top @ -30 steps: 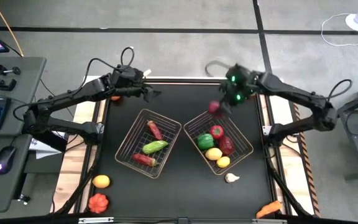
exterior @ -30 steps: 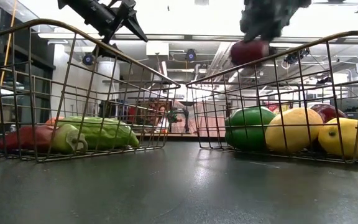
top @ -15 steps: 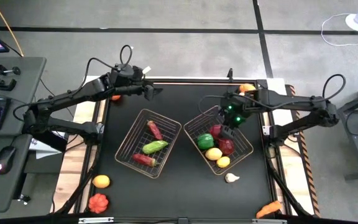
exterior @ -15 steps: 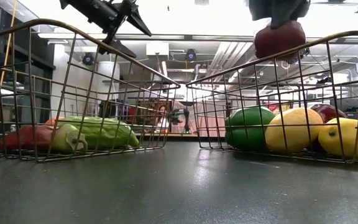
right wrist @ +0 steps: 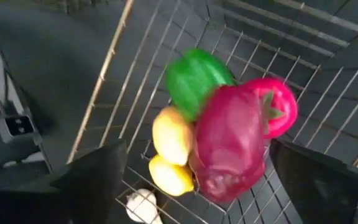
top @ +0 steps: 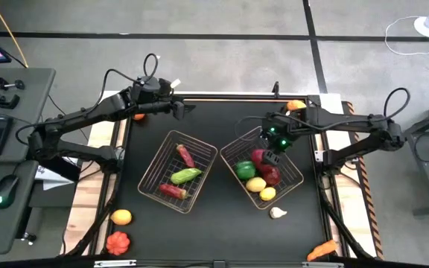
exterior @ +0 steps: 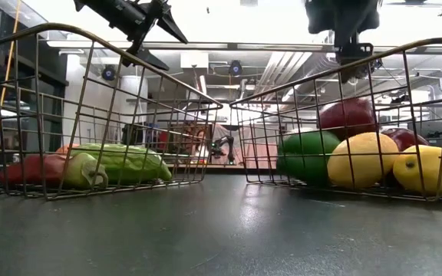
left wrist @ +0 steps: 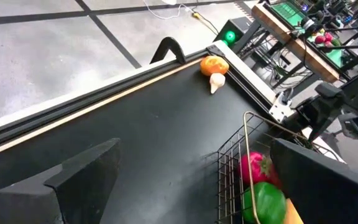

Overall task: Sort produce into baskets
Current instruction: Put the apple into the right basket, then put the orange into the right basket

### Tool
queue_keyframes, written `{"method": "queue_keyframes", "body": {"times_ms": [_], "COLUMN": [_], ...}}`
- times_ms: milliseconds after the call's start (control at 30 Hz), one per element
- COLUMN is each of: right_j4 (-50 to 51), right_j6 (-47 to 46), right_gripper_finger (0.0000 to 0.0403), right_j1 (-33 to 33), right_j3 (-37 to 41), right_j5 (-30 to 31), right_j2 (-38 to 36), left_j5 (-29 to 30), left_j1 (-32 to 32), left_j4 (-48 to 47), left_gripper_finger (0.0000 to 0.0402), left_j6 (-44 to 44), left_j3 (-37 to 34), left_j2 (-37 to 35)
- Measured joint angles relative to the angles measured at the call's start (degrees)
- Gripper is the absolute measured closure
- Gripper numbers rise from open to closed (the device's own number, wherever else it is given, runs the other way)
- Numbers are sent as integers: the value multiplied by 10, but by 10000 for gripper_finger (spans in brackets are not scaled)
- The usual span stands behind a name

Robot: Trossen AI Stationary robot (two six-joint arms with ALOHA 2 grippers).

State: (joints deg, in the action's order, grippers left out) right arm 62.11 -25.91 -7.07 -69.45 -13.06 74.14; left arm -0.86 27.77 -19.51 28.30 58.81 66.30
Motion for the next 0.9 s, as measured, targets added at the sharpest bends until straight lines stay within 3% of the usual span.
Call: {"method": "queue_keyframes", "body": {"times_ms": [300,567,733,900], "right_j4": [-17,-105,-179,-201], "right_j6": [24,89,99,99], "right_gripper_finger": [20,20,20,20], "right_j1": [-27,-87,-122,-145], "right_j3": [-5,-39,-41,-41], "right_j5": [6,38,51,53], "right_j2": [24,24,24,24], "left_j5": [-34,28,69,146], "left_j1": [31,201,277,307], "left_j4": [-18,-338,-480,-505], "left_gripper_finger": [2,2,2,2], "left_j6": [1,-69,-74,-92], "left_j3": [34,195,195,195], "left_j2": [2,88,189,273]}}
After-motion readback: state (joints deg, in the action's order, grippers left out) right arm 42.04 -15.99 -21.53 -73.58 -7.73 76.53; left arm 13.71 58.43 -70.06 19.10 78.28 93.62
